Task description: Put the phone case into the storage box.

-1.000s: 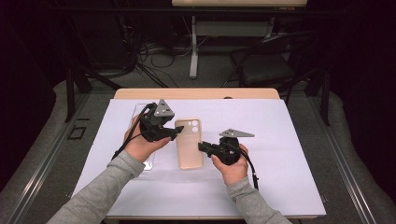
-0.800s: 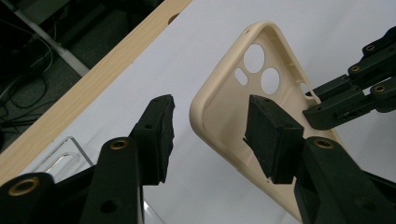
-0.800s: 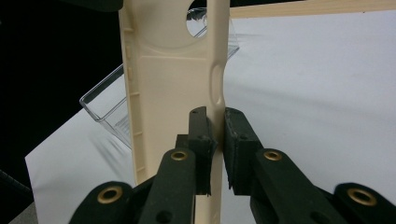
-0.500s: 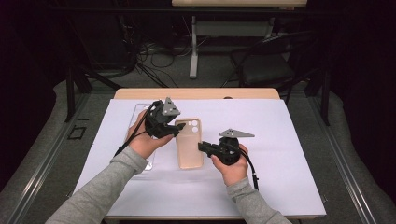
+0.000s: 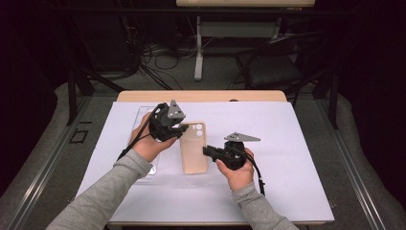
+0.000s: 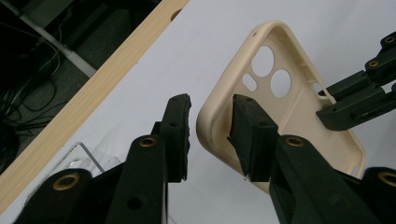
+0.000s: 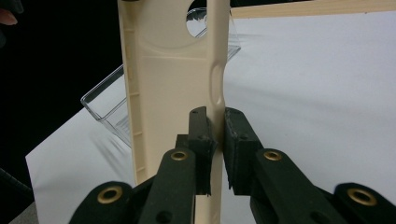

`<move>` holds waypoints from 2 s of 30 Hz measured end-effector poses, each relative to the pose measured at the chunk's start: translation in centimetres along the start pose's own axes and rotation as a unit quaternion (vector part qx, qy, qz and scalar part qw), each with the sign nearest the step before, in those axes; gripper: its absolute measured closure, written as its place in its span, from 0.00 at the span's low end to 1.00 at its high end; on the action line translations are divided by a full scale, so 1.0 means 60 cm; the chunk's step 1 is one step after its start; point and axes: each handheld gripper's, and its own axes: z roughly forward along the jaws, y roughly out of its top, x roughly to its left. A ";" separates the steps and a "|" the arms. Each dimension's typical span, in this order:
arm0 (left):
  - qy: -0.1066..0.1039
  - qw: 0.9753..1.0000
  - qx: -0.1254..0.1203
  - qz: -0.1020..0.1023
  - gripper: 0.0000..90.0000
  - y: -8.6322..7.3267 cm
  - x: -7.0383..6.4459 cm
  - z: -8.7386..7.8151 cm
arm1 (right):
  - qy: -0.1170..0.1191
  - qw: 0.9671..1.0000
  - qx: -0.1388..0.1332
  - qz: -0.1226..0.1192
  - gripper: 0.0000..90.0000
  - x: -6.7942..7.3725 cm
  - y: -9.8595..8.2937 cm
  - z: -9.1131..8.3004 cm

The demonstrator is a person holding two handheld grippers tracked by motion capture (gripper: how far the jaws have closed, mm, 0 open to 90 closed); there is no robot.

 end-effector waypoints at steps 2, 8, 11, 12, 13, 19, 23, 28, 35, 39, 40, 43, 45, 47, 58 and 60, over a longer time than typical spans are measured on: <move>-0.001 1.000 0.002 0.001 0.78 0.000 0.000 0.000 | -0.001 1.000 0.000 -0.001 0.92 0.001 0.000 0.000; -0.001 1.000 0.009 0.009 0.83 0.002 0.000 0.000 | -0.001 1.000 0.001 -0.001 0.92 0.001 -0.001 0.001; -0.001 1.000 0.010 0.010 0.83 0.003 0.000 0.000 | -0.001 1.000 0.001 -0.001 0.92 0.001 -0.001 0.001; 0.000 1.000 0.011 0.011 0.83 0.003 0.000 0.000 | 0.000 1.000 0.000 -0.001 0.92 0.001 -0.001 0.001; -0.001 1.000 0.011 0.011 0.84 0.003 0.000 -0.001 | -0.001 1.000 0.000 -0.001 0.92 0.001 -0.001 0.001; -0.003 1.000 0.014 0.009 0.85 0.002 0.002 -0.001 | -0.001 1.000 0.001 -0.001 0.92 0.001 -0.001 0.001; -0.003 1.000 0.016 0.009 0.86 0.002 0.002 -0.001 | -0.001 1.000 0.001 -0.001 0.92 0.001 -0.002 0.001; -0.005 1.000 0.019 0.013 0.87 0.002 0.004 0.000 | -0.001 1.000 0.002 -0.001 0.92 0.002 -0.002 0.002; -0.003 0.999 0.025 0.021 0.88 0.004 0.003 0.000 | -0.001 1.000 0.001 0.001 0.92 0.001 -0.002 0.002; -0.002 0.999 0.027 0.035 0.88 0.008 0.003 -0.002 | -0.001 1.000 0.000 0.001 0.92 0.001 -0.002 0.002; -0.002 0.999 0.027 0.037 0.88 0.008 0.003 -0.002 | 0.000 1.000 -0.001 0.000 0.92 0.000 -0.002 0.002; -0.003 0.999 0.028 0.040 0.88 0.010 0.003 -0.003 | 0.000 1.000 -0.002 0.002 0.92 0.000 -0.001 0.001; -0.004 0.999 0.029 0.041 0.89 0.010 0.004 -0.002 | 0.001 1.000 0.000 0.003 0.92 0.000 -0.001 0.001; -0.006 0.999 0.030 0.044 0.89 0.010 0.005 -0.001 | 0.001 1.000 0.000 0.002 0.92 0.000 -0.002 0.001; -0.017 0.998 0.027 0.045 0.89 0.009 0.010 0.000 | 0.003 1.000 -0.001 0.006 0.91 -0.002 -0.002 0.002; -0.019 0.999 0.025 0.042 0.89 0.009 0.011 0.000 | 0.003 1.000 -0.001 0.005 0.91 -0.002 -0.002 0.002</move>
